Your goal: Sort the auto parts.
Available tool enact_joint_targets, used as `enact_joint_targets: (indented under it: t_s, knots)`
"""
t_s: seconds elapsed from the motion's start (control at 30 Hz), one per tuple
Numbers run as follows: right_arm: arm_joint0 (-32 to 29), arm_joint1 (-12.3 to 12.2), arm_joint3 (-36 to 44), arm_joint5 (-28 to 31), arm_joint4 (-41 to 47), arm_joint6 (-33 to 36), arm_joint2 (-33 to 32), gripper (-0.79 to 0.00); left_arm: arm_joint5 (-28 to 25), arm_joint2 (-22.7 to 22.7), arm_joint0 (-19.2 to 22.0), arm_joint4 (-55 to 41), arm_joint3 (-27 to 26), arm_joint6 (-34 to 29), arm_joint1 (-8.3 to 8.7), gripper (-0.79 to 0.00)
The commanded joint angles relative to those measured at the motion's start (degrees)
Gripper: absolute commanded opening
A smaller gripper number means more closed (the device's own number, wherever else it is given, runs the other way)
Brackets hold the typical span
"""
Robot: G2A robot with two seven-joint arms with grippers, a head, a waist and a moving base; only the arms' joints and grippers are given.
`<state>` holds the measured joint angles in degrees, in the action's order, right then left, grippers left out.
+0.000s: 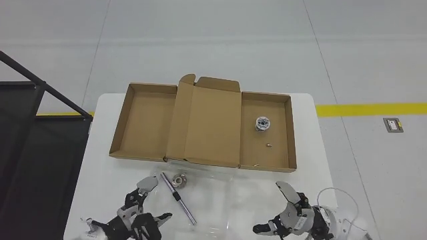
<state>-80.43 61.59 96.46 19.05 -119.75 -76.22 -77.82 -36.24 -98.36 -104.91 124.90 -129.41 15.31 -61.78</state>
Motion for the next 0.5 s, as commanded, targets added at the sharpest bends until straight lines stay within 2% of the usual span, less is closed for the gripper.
enact_joint_targets:
  t_s: [0.0, 0.07, 0.47]
  knots:
    - [-0.2, -0.2, -1.7, -0.9, 1.6, -4.1, -0.5, 0.000, -2.3, 1.5, 1.6, 1.8, -0.5, -2.8, 0.13, 0.000]
    - [-0.3, -0.3, -3.0, -1.5, 2.8, -7.3, -0.4, 0.000, -5.1, 2.1, 3.2, 1.4, -1.2, -4.6, 0.25, 0.000]
    - [-0.3, -0.3, -3.0, -1.5, 2.8, -7.3, -0.4, 0.000, -4.6, 1.9, 3.8, -0.2, -1.3, -5.0, 0.17, 0.000]
